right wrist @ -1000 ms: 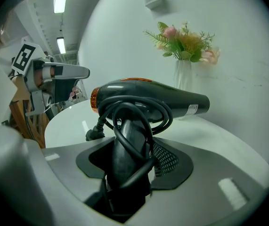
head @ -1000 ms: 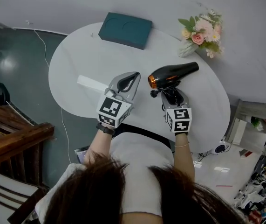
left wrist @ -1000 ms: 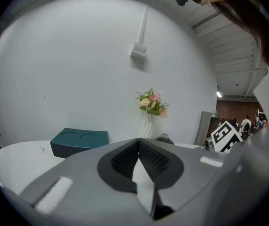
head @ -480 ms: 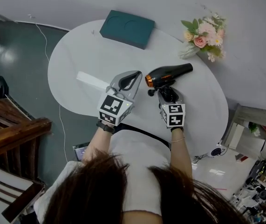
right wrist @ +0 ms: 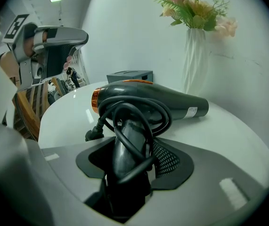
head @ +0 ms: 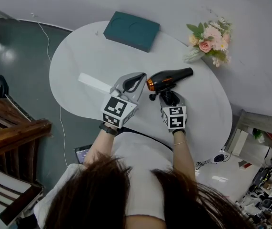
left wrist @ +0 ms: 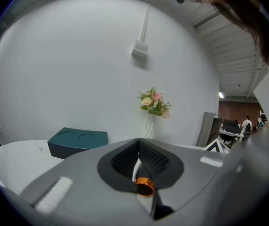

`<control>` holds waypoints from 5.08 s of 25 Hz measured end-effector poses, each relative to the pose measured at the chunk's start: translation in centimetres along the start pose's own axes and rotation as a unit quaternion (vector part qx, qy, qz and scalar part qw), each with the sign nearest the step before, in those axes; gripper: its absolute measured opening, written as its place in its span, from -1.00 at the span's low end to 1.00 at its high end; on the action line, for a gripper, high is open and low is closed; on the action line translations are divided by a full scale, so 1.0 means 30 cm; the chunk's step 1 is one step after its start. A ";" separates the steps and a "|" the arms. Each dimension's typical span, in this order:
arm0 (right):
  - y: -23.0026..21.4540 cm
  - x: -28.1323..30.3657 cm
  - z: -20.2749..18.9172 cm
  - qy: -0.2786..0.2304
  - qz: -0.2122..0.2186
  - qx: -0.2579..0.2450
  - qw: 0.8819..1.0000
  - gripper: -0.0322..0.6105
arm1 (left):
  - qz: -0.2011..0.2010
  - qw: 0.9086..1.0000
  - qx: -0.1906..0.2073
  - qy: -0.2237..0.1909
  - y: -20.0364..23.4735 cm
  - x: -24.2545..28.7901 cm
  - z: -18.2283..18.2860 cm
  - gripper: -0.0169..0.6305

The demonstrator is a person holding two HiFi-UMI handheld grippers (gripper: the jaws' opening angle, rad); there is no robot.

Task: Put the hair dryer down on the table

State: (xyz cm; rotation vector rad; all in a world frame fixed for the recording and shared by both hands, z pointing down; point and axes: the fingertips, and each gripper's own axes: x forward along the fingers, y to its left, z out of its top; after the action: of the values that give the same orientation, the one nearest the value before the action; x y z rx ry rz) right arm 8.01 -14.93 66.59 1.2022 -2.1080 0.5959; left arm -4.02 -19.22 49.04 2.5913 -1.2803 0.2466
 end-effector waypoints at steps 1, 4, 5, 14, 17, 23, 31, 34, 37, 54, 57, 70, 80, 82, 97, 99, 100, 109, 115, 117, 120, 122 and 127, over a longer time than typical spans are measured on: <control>0.001 0.003 0.000 0.000 0.001 0.000 1.000 -0.23 | -0.001 1.000 0.000 0.000 -0.001 0.001 0.000 -0.77; 0.006 0.009 -0.005 0.004 0.013 0.005 1.000 -0.23 | -0.006 1.000 0.000 0.001 -0.009 0.004 0.001 -0.77; 0.008 0.011 -0.006 0.006 0.017 0.008 1.000 -0.23 | -0.008 1.000 0.001 0.002 -0.011 0.005 0.002 -0.77; 0.009 0.010 -0.009 0.015 0.027 0.033 0.999 -0.21 | -0.017 1.000 0.002 0.003 -0.023 0.002 0.004 -0.77; 0.012 0.009 -0.008 0.019 0.035 0.045 0.998 -0.15 | -0.017 1.000 0.003 0.003 -0.029 0.000 0.003 -0.77; -0.004 -0.009 -0.001 0.011 0.028 0.067 0.997 -0.12 | -0.018 1.000 0.005 0.001 -0.036 0.000 0.005 -0.77; -0.013 -0.100 0.032 -0.021 0.018 0.070 0.997 -0.11 | -0.022 1.000 0.012 -0.011 -0.060 -0.002 0.038 -0.77; -0.032 -0.149 0.072 -0.041 0.014 0.072 0.996 -0.11 | -0.026 0.999 0.015 -0.018 -0.068 0.007 0.060 -0.76; -0.057 -0.215 0.132 -0.068 0.013 0.081 0.994 -0.11 | -0.030 0.999 0.016 -0.026 -0.079 0.016 0.086 -0.76; -0.236 -0.646 0.562 -0.266 -0.050 0.061 0.961 -0.12 | -0.072 0.994 0.049 -0.067 -0.155 0.088 0.282 -0.77; -0.244 -0.689 0.586 -0.281 -0.061 0.054 0.956 -0.12 | -0.075 0.993 0.053 -0.077 -0.159 0.093 0.312 -0.76; -0.262 -0.806 0.607 -0.336 -0.099 0.058 0.935 -0.45 | -0.092 0.989 0.062 -0.096 -0.184 0.092 0.375 -0.76; -0.257 -0.850 0.598 -0.359 -0.106 0.059 0.925 -0.71 | -0.095 0.989 0.062 -0.099 -0.185 0.090 0.378 -0.77; -0.260 -0.853 0.592 -0.358 -0.112 0.060 0.925 -0.79 | -0.096 0.989 0.062 -0.099 -0.186 0.090 0.377 -0.77; -0.252 -0.844 0.578 -0.353 -0.112 0.063 0.927 -0.89 | -0.094 0.989 0.057 -0.097 -0.179 0.083 0.370 -0.77; -0.252 -0.845 0.578 -0.353 -0.113 0.063 0.927 -0.89 | -0.094 0.989 0.056 -0.098 -0.179 0.082 0.371 -0.77; -0.253 -0.845 0.578 -0.352 -0.114 0.063 0.927 -0.89 | -0.094 0.989 0.055 -0.098 -0.179 0.081 0.371 -0.76; -0.265 -0.844 0.572 -0.351 -0.119 0.065 0.927 -0.89 | -0.093 0.989 0.053 -0.101 -0.175 0.080 0.372 -0.77; -0.260 -0.846 0.579 -0.350 -0.118 0.061 0.927 -0.89 | -0.092 0.989 0.054 -0.101 -0.173 0.077 0.373 -0.76; -0.258 -0.848 0.581 -0.352 -0.117 0.061 0.927 -0.89 | -0.092 0.989 0.054 -0.101 -0.173 0.076 0.373 -0.76; -0.255 -0.851 0.583 -0.353 -0.116 0.060 0.926 -0.89 | -0.091 0.989 0.054 -0.102 -0.172 0.073 0.375 -0.77; -0.253 -0.854 0.584 -0.354 -0.117 0.059 0.926 -0.89 | -0.091 0.989 0.055 -0.102 -0.172 0.071 0.376 -0.77; -0.256 -0.855 0.587 -0.354 -0.118 0.059 0.926 -0.89 | -0.090 0.989 0.055 -0.101 -0.171 0.072 0.376 -0.77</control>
State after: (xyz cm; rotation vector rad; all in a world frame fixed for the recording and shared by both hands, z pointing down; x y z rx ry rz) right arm 19.28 -15.01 36.60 1.9232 -2.4535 0.1800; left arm 1.86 -21.09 38.08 2.8672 -1.1099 0.0217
